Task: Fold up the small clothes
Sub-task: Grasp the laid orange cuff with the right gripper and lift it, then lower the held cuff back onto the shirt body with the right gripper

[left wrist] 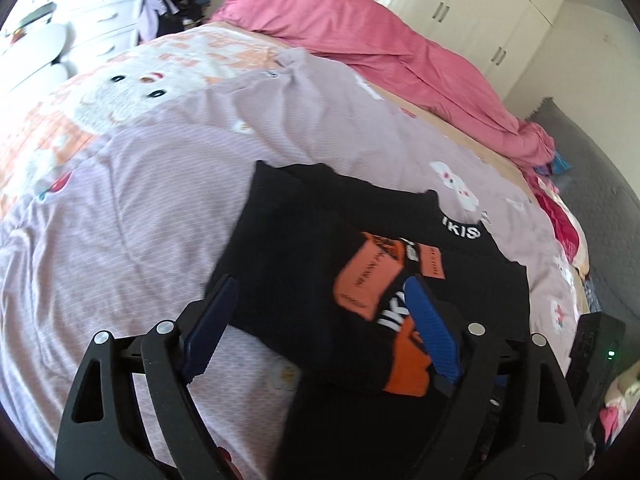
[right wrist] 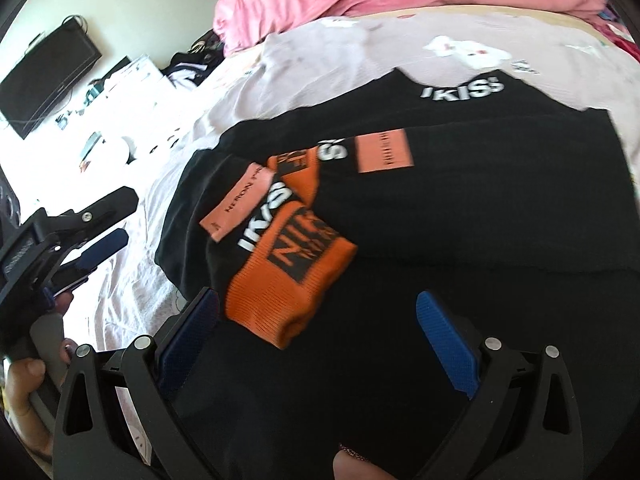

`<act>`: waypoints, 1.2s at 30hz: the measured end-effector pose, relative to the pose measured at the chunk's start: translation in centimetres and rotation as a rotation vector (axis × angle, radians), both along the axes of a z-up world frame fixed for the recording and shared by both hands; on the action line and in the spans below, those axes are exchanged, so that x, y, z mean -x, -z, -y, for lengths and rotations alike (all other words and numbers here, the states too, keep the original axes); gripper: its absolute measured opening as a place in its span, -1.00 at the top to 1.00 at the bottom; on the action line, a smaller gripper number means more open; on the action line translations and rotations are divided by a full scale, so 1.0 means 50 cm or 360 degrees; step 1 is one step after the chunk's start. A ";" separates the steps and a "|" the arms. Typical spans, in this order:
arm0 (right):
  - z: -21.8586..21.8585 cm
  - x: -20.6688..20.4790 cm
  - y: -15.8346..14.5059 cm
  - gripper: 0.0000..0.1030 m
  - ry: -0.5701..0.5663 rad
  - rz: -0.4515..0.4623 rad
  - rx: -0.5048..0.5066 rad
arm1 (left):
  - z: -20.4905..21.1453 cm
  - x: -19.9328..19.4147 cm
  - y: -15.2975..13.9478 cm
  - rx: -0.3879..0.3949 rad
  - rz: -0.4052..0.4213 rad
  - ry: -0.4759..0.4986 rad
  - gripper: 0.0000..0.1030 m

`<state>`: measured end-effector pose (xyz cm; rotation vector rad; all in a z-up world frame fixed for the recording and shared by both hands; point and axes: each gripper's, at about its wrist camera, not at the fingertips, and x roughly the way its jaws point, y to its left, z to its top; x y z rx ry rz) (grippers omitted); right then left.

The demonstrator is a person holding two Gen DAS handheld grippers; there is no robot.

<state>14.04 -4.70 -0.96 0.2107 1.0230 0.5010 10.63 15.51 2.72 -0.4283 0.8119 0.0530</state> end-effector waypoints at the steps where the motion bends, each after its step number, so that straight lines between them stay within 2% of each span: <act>1: -0.009 -0.005 0.004 -0.91 0.0003 0.0001 0.0011 | -0.006 0.003 0.001 0.0006 0.0001 -0.0009 -0.52; 3: -0.027 -0.014 0.016 -0.90 0.0015 0.0001 0.0057 | -0.018 0.007 0.003 0.0018 0.0001 -0.0020 -0.54; 8: -0.051 -0.025 0.033 -0.30 0.0048 -0.0013 0.0047 | -0.033 0.014 0.012 0.0032 -0.0011 -0.0019 -0.54; 9: -0.054 -0.024 0.031 -0.08 0.0059 0.0006 0.0052 | -0.036 0.015 0.014 0.0036 -0.0012 -0.0023 -0.54; 11: -0.053 -0.024 0.025 0.19 0.0083 0.0030 0.0067 | -0.043 0.019 0.017 0.0051 -0.0011 -0.0030 -0.54; 13: -0.052 -0.025 0.017 0.62 0.0078 0.0037 0.0036 | -0.050 0.021 0.020 0.0075 -0.0012 -0.0035 -0.54; 15: -0.055 -0.025 0.006 0.71 0.0063 0.0063 0.0020 | -0.054 0.024 0.022 0.0091 -0.0010 -0.0044 -0.54; 21: -0.063 -0.015 -0.063 0.76 -0.0017 0.0240 -0.0002 | -0.063 0.032 0.021 0.0110 -0.0003 -0.0064 -0.54; 24: -0.059 -0.017 -0.105 0.78 -0.0028 0.0348 0.0013 | -0.074 0.036 0.022 0.0186 0.0006 -0.0068 -0.54; 26: -0.053 -0.022 -0.130 0.79 -0.0029 0.0412 0.0033 | -0.080 0.040 0.021 0.0180 0.0006 -0.0092 -0.54; 36: 0.031 -0.058 -0.210 0.83 0.0057 0.0588 0.0094 | -0.084 0.051 0.012 0.0175 0.0011 -0.0118 -0.54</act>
